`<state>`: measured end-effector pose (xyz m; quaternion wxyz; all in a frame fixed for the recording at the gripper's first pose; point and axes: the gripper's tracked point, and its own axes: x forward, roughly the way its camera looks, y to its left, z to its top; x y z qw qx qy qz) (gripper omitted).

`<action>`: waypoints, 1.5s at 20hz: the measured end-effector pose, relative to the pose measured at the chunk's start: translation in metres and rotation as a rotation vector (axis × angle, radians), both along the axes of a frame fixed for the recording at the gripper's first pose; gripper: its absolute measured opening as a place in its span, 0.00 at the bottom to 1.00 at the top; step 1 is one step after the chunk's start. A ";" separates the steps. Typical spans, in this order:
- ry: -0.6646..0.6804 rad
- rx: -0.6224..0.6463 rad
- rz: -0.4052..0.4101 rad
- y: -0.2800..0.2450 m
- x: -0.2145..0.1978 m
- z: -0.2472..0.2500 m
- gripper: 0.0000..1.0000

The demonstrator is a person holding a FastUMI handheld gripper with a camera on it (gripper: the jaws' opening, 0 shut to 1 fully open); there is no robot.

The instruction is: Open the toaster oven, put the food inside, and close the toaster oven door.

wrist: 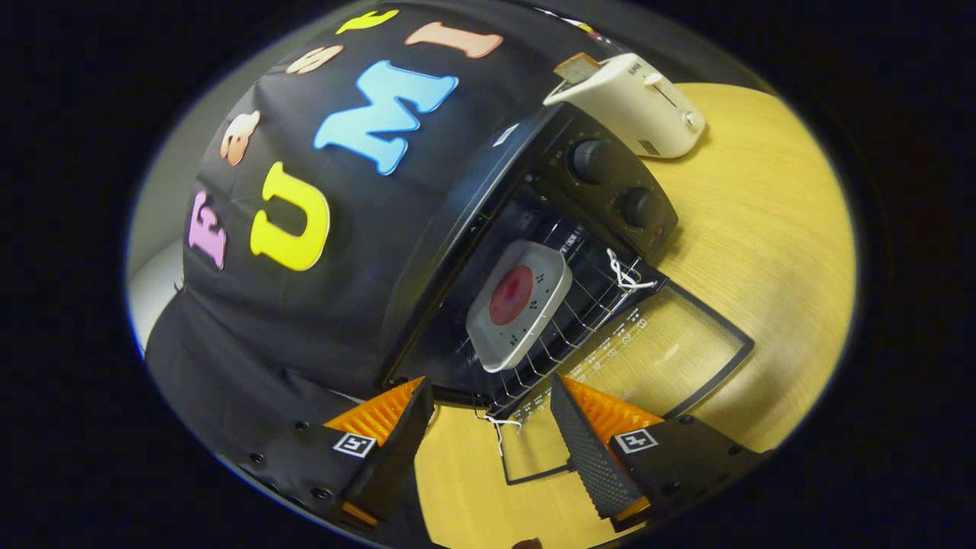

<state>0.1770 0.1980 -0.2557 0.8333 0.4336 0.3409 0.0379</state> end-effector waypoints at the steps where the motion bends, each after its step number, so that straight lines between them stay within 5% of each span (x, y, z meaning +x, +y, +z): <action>1: -0.006 -0.042 0.039 0.000 -0.009 -0.002 0.97; 14: 0.075 -0.516 0.420 -0.001 -0.092 -0.067 0.98; 21: 0.177 -0.674 0.492 -0.016 -0.093 -0.111 0.98; 30: 0.151 -0.826 0.472 -0.017 -0.078 -0.113 0.97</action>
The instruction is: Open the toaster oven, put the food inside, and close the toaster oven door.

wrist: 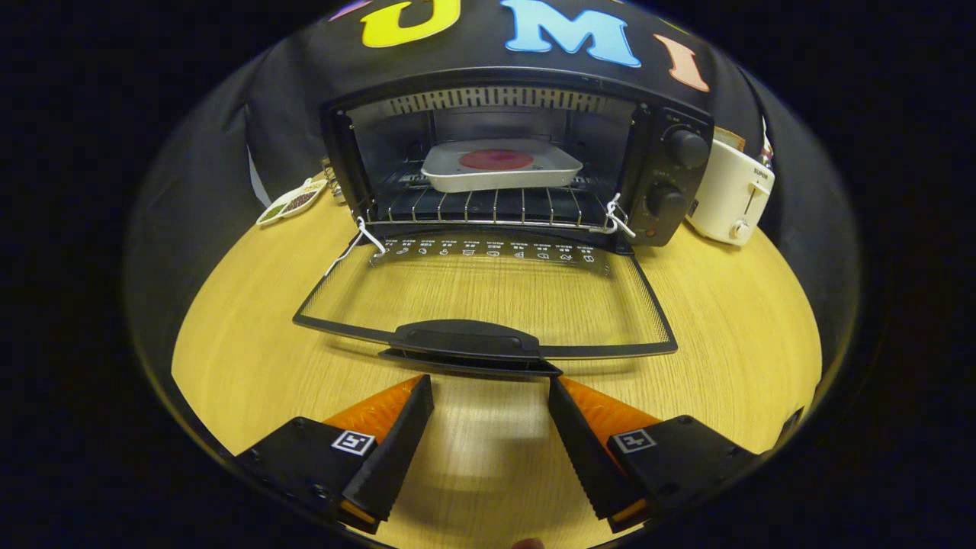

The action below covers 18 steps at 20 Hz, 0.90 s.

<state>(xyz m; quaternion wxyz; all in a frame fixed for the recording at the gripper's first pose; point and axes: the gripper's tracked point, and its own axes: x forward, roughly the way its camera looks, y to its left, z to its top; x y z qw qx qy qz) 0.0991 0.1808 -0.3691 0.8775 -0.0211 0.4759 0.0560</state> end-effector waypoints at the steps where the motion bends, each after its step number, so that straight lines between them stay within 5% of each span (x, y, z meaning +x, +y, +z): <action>1: -0.012 -0.003 -0.011 0.000 0.000 0.002 0.98; 18: -0.304 -0.057 -0.009 -0.001 0.025 0.076 0.98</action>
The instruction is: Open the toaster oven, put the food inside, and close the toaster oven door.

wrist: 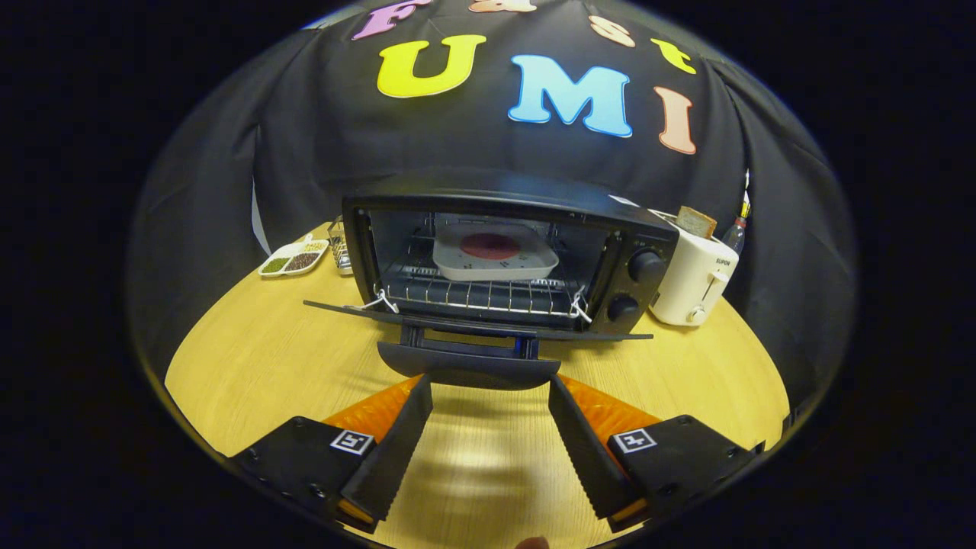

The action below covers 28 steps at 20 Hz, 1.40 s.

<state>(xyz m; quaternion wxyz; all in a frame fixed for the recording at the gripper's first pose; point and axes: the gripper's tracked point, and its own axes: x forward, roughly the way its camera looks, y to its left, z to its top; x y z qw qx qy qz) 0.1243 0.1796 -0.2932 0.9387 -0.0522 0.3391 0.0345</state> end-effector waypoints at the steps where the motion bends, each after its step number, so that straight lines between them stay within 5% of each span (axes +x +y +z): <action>1: -0.023 -0.003 0.005 0.000 0.005 0.005 0.98; 6: -0.065 0.004 -0.010 -0.003 0.025 0.029 0.98; 12: -0.222 -0.023 0.080 0.006 0.045 0.085 0.98; 21: -0.330 0.078 -0.017 -0.059 -0.022 0.145 0.98; 28: -0.381 0.036 -0.110 -0.131 -0.089 0.171 0.98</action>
